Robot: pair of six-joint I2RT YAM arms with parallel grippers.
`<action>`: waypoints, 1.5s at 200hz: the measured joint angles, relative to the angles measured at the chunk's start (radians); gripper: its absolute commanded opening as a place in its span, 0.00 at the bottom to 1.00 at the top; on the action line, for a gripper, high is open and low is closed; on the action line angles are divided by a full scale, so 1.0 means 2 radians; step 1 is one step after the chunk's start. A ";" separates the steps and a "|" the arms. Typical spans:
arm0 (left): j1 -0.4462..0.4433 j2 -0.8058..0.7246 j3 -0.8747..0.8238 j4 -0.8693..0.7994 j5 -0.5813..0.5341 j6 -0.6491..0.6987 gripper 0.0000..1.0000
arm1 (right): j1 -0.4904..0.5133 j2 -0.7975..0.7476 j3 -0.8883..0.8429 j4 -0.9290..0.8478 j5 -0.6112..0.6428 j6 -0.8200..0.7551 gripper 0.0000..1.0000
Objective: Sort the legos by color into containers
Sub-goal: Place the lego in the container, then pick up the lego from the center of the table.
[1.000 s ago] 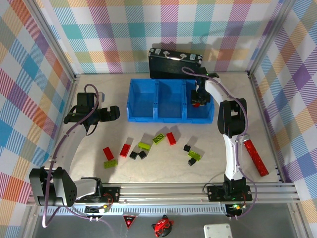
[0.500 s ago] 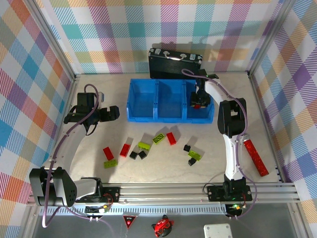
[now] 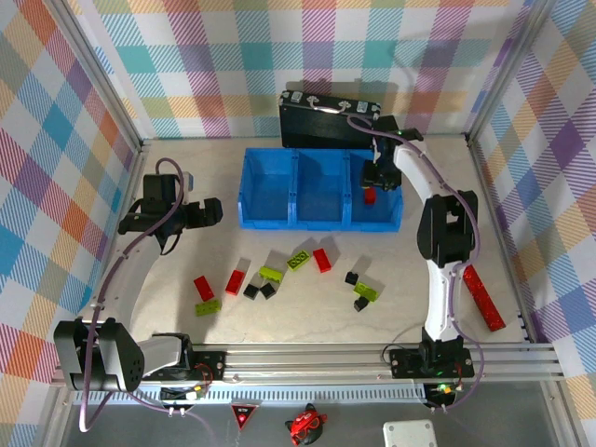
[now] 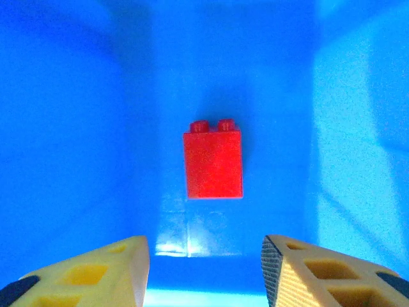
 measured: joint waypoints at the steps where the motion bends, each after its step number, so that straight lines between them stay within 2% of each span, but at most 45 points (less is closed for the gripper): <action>1: 0.000 0.000 0.000 0.000 -0.001 0.000 1.00 | 0.000 -0.002 0.000 0.000 0.000 0.000 0.51; 64: 0.000 0.000 0.000 -0.003 -0.017 -0.014 1.00 | 0.002 -0.076 -0.062 0.001 -0.002 0.000 0.51; 113: -0.019 0.000 0.003 -0.058 -0.019 -0.038 0.97 | 0.011 -0.128 -0.133 0.004 -0.008 0.000 0.52; 159: -0.064 -0.005 0.000 -0.099 -0.017 -0.091 0.92 | 0.014 -0.193 -0.177 0.009 -0.011 0.000 0.52; 197: -0.122 -0.034 -0.041 -0.119 -0.026 -0.139 0.90 | 0.015 -0.228 -0.206 0.011 -0.011 -0.002 0.52; 232: -0.170 -0.034 -0.067 -0.129 -0.047 -0.170 0.87 | 0.015 -0.245 -0.229 0.012 -0.009 -0.011 0.53; 300: -0.220 -0.033 -0.094 -0.131 -0.069 -0.207 0.83 | 0.015 -0.259 -0.251 0.013 -0.009 -0.013 0.53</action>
